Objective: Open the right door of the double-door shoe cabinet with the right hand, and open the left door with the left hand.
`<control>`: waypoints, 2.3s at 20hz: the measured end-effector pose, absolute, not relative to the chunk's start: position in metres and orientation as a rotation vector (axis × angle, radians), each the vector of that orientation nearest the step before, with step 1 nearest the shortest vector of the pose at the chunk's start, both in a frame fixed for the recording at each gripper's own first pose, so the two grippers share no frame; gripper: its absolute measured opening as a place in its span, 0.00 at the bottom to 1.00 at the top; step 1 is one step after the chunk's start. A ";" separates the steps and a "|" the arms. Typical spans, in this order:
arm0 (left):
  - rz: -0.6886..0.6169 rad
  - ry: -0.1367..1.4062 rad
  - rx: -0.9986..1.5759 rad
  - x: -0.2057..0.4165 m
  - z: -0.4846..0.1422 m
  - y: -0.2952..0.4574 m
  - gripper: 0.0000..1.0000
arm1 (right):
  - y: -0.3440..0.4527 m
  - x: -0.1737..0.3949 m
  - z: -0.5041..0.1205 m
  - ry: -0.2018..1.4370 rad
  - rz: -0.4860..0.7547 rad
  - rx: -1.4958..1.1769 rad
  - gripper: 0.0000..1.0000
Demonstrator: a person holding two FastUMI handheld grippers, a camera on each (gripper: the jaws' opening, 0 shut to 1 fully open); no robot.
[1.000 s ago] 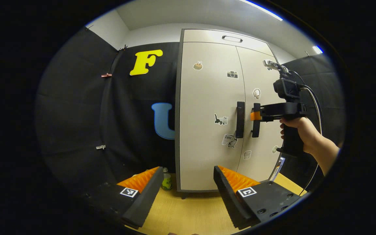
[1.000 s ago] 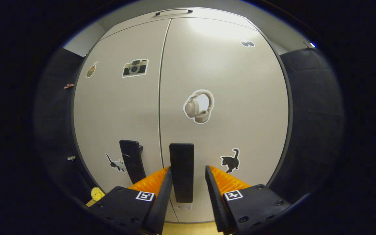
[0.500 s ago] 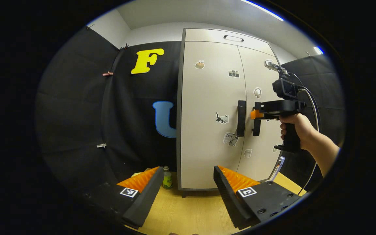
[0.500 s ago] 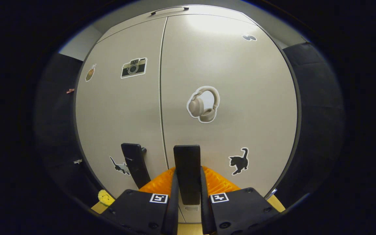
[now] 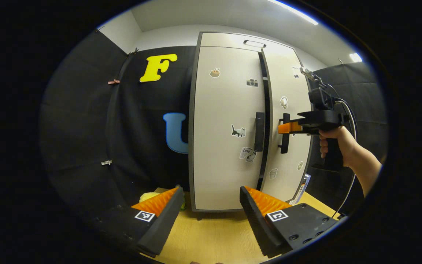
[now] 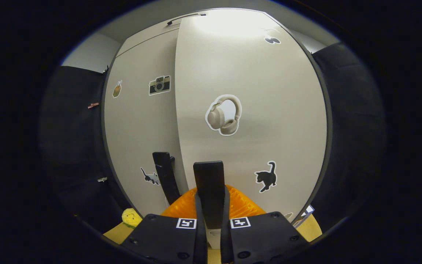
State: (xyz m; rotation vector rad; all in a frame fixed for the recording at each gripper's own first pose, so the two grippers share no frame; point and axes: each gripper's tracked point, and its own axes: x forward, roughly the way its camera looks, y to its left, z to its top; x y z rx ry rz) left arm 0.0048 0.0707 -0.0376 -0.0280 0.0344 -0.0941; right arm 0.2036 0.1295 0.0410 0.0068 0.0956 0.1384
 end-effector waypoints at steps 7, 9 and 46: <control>-0.218 0.059 -0.144 0.006 -0.042 0.041 0.95 | 0.111 0.176 0.046 0.072 0.099 -0.006 0.18; -0.231 0.071 -0.132 0.007 -0.045 0.035 0.95 | 0.104 0.170 0.047 0.072 0.090 -0.016 0.18; -0.126 0.039 -0.016 -0.072 -0.021 -0.095 0.95 | -0.019 0.107 0.054 0.071 -0.018 -0.058 0.05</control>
